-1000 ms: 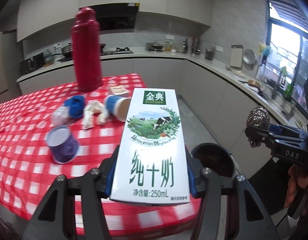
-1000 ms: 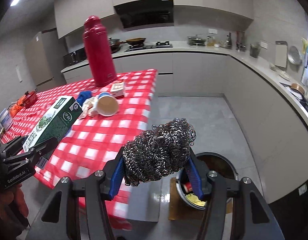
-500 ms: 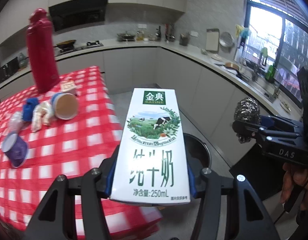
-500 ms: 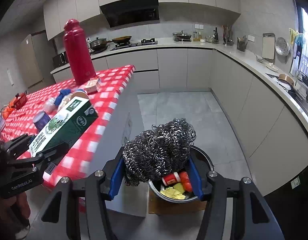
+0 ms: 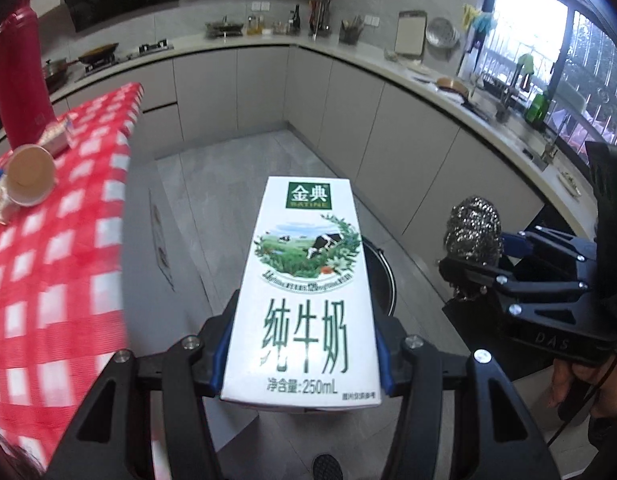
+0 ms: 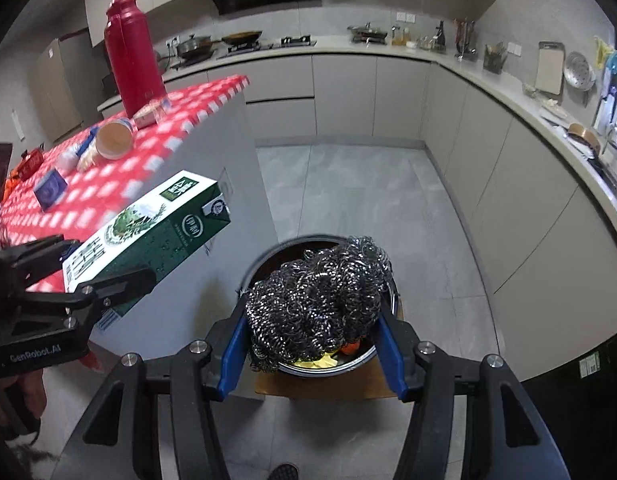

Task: Collect trash
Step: 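Open both tools to drop the carton and steel wool into the bin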

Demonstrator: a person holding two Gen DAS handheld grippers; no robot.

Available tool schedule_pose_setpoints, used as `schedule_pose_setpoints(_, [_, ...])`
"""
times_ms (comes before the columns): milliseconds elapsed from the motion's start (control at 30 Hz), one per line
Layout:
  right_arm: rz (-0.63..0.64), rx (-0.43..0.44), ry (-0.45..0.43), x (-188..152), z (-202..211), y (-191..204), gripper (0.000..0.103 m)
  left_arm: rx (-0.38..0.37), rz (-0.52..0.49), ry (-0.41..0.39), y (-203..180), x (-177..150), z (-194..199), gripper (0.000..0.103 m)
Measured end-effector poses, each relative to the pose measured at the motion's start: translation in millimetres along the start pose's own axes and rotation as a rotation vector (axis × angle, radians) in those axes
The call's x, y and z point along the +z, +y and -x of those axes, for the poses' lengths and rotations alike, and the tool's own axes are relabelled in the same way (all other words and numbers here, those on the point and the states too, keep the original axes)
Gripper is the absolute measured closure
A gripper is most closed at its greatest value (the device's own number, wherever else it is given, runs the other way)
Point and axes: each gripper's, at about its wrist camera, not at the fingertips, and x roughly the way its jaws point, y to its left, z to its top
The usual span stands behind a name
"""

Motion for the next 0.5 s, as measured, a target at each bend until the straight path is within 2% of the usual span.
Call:
schedule_pose_setpoints(267, [0.155,0.077,0.111,-17,-88,-14,0.043,-0.017,0.055,0.119,-6,-5,-69,0.046])
schedule_pose_setpoints(300, [0.177,0.09,0.13,-18,-101,-15,0.039,-0.021,0.069,0.135,-5,-7,-81,0.045])
schedule_pose_setpoints(333, [0.211,0.095,0.14,-19,-115,-15,0.034,-0.013,0.078,0.136,-3,-9,-93,0.039])
schedule_pose_setpoints(367, [0.253,0.086,0.124,-21,-125,-14,0.015,0.006,0.084,0.147,-3,-10,-101,0.025])
schedule_pose_setpoints(400, [0.294,0.051,0.121,-25,-135,-16,0.001,0.035,0.098,0.166,0,-11,-109,0.022])
schedule_pose_setpoints(433, [0.304,0.013,0.151,-26,-146,-22,0.001,0.05,0.115,0.173,4,-13,-114,0.02])
schedule_pose_setpoints(500, [0.236,-0.003,0.159,-24,-151,-41,0.0,0.095,0.126,0.17,7,-15,-114,0.018])
